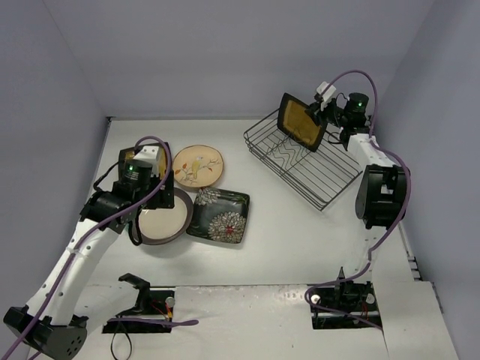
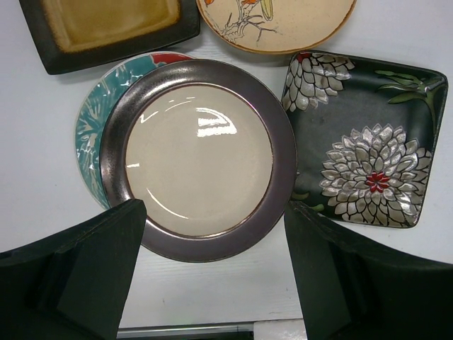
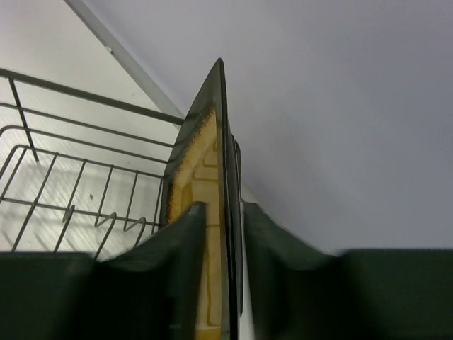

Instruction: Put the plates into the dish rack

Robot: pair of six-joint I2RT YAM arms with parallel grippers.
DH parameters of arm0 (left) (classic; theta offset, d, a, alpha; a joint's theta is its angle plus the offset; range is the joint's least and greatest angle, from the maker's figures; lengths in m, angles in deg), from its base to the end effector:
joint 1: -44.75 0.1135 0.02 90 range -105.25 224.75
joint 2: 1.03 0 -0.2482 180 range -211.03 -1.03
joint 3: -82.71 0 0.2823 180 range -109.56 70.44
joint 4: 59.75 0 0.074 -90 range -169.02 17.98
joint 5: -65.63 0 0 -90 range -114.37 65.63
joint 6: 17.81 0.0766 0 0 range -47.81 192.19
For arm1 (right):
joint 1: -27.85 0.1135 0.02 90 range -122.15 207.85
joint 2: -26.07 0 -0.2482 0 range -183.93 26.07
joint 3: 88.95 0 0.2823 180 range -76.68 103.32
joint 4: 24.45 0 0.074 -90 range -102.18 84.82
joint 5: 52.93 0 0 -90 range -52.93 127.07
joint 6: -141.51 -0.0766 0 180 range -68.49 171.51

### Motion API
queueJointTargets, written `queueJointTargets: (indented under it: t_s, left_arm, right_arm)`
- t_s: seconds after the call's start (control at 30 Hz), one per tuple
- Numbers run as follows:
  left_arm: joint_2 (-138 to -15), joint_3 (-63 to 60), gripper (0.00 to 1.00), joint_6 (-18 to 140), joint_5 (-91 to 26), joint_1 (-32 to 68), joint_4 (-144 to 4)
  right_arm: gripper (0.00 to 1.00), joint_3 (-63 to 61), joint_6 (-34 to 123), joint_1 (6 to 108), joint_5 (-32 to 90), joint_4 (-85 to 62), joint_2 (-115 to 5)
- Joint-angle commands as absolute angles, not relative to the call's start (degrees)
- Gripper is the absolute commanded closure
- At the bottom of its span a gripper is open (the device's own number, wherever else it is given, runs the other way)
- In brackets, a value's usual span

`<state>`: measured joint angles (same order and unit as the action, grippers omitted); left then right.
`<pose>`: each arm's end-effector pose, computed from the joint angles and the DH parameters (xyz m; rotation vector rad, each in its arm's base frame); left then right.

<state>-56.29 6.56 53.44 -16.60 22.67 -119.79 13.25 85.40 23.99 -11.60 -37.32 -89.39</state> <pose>0.2435 -0.0876 0.3235 -0.0072 2.2568 -0.2305 0.5287 0.0220 0.2720 -0.9970 1.2223 0.1534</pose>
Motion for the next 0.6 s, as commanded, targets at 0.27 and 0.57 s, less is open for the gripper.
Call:
queueJointTargets:
  t_s: [0.27, 0.57]
  left_arm:
    - [-53.2, 5.7, 0.20, 52.8, -14.4, 22.5, -120.0]
    - [-49.4, 6.8, 0.20, 53.1, -12.6, 22.4, -120.4]
  right_arm:
    - [0.31, 13.3, 81.0, 24.1, -1.9, -47.4, -78.3]
    - [0.20, 16.7, 65.0, 26.9, 12.4, -36.4, -66.0]
